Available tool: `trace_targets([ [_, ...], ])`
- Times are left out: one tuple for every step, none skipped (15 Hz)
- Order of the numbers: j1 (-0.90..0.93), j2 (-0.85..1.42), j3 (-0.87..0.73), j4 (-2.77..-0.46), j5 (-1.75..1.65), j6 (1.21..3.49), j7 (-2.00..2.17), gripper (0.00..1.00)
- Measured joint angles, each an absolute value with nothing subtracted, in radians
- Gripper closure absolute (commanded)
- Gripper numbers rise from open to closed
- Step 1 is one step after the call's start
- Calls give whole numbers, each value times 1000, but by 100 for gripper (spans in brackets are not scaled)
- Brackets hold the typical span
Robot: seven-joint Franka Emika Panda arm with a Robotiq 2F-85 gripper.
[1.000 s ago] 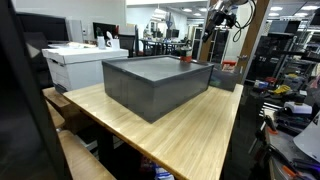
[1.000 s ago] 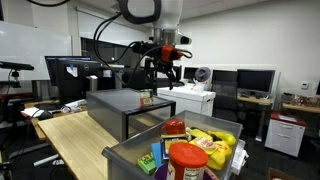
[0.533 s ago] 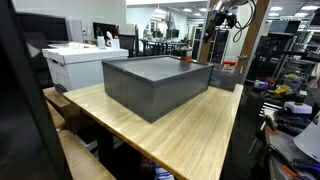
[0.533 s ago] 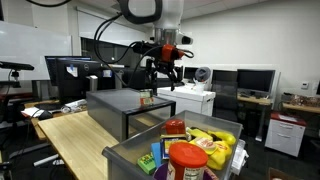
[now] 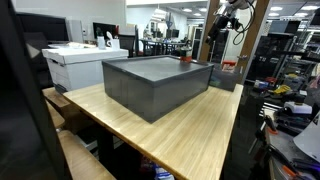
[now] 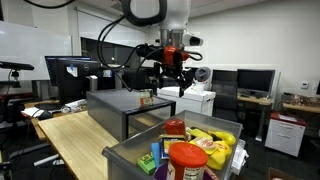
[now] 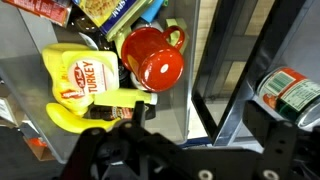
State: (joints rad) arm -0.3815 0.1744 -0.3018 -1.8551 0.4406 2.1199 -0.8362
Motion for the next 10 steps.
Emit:
trace_targets([
  [-386, 181, -304, -1852, 441, 2125, -823, 0],
  [-392, 190, -306, -1847, 441, 2127, -807, 0],
  [-395, 198, -307, -1843, 441, 2130, -792, 0],
  [-398, 206, -307, -1837, 441, 2130, -781, 0],
  [-401, 217, -307, -1829, 440, 2130, -767, 0],
  [-403, 227, -307, -1820, 440, 2130, -755, 0],
  [-404, 244, -307, -1806, 439, 2130, -735, 0],
  [-405, 260, -307, -1792, 437, 2130, -717, 0],
  [-405, 275, -306, -1778, 434, 2130, -700, 0],
  [-406, 287, -306, -1765, 430, 2130, -685, 0],
])
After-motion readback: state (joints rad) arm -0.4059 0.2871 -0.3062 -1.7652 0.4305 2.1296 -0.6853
